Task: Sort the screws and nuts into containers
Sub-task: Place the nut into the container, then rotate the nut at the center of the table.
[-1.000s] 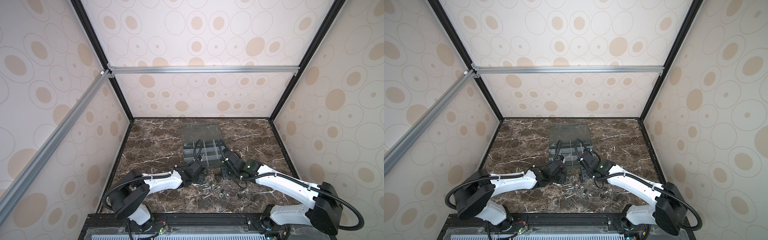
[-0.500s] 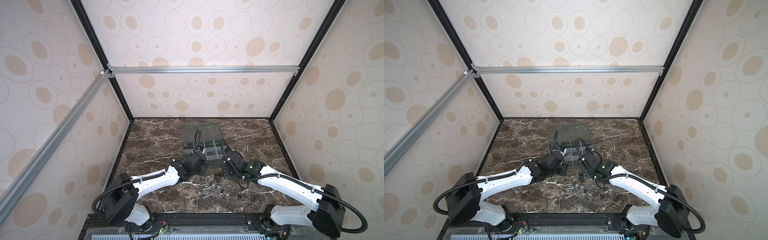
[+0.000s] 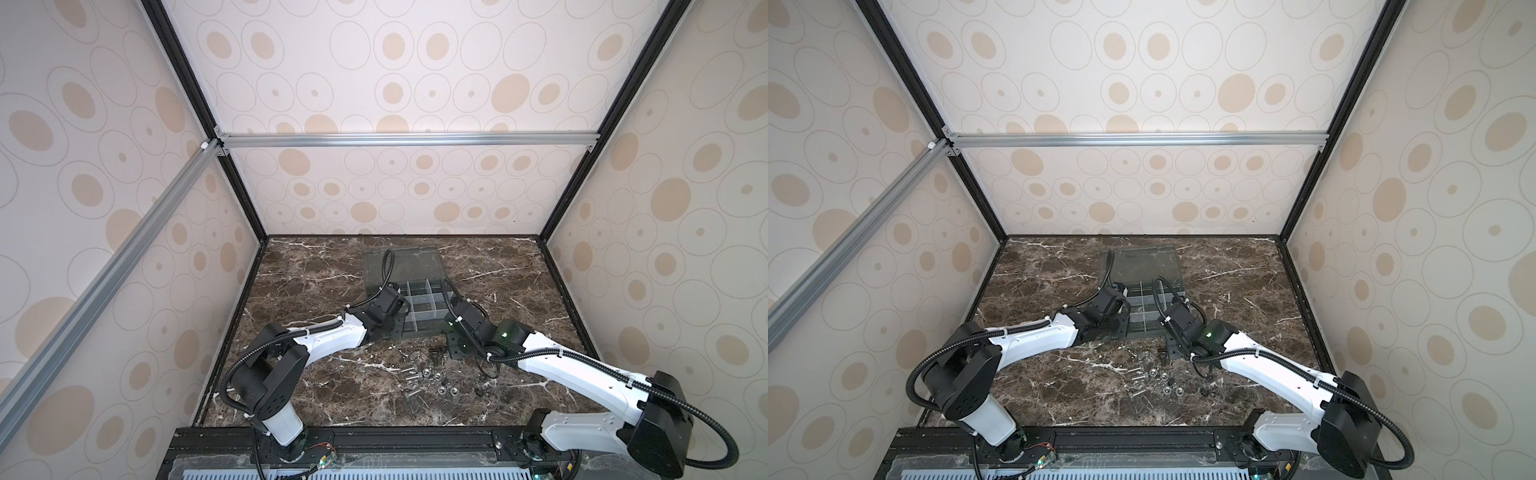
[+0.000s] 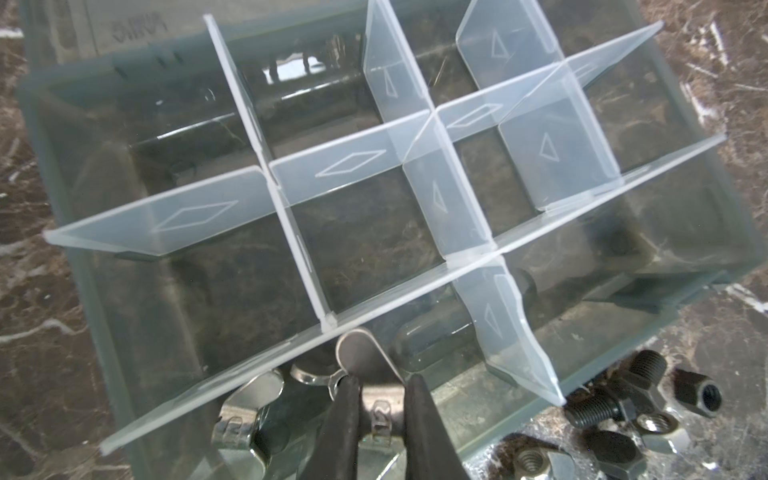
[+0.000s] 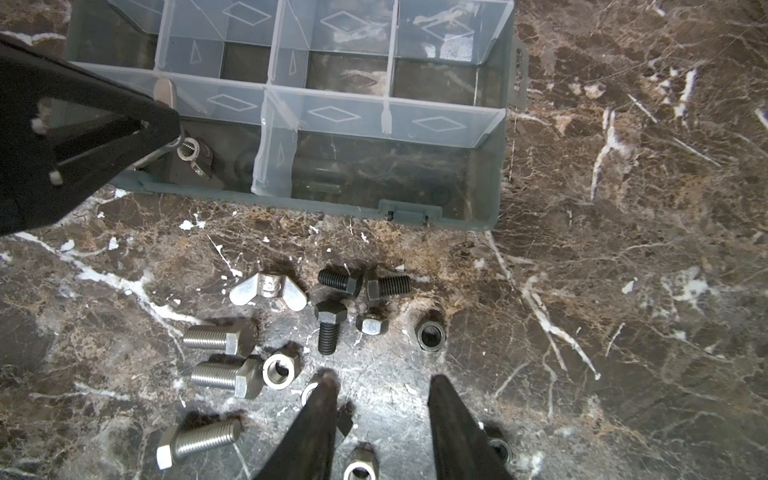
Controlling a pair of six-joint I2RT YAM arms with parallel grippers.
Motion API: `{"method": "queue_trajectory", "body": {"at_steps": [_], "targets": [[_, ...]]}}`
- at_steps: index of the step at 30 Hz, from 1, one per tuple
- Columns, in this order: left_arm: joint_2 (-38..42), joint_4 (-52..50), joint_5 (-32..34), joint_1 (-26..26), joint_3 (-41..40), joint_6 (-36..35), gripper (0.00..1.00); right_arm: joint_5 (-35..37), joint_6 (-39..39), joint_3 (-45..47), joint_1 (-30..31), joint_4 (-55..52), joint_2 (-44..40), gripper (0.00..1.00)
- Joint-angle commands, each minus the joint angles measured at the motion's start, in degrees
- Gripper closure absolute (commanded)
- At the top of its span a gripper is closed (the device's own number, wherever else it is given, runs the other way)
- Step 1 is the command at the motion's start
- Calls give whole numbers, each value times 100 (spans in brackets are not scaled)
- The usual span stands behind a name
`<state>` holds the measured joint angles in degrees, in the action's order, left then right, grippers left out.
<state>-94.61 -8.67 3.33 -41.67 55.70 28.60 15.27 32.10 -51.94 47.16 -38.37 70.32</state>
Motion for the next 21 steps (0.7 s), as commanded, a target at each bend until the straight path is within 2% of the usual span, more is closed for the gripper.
{"method": "queue_trajectory", "body": {"at_steps": [1, 4, 6, 13, 21], "targets": [[29, 108, -34, 49, 257, -144, 71, 124, 101, 7, -61, -153, -78, 60], [115, 111, -8, 59, 222, -138, 57, 129, 112, -15, -63, -153, -48, 60], [198, 100, 1, 80, 201, -135, 53, 115, 111, -34, -61, -158, -32, 60], [777, 103, 10, 151, -158, -16, 49, 72, 45, -101, -59, -136, 101, 60], [1886, 164, 53, 241, -1236, 294, 46, -317, -9, -206, -52, 55, 561, 60]]}}
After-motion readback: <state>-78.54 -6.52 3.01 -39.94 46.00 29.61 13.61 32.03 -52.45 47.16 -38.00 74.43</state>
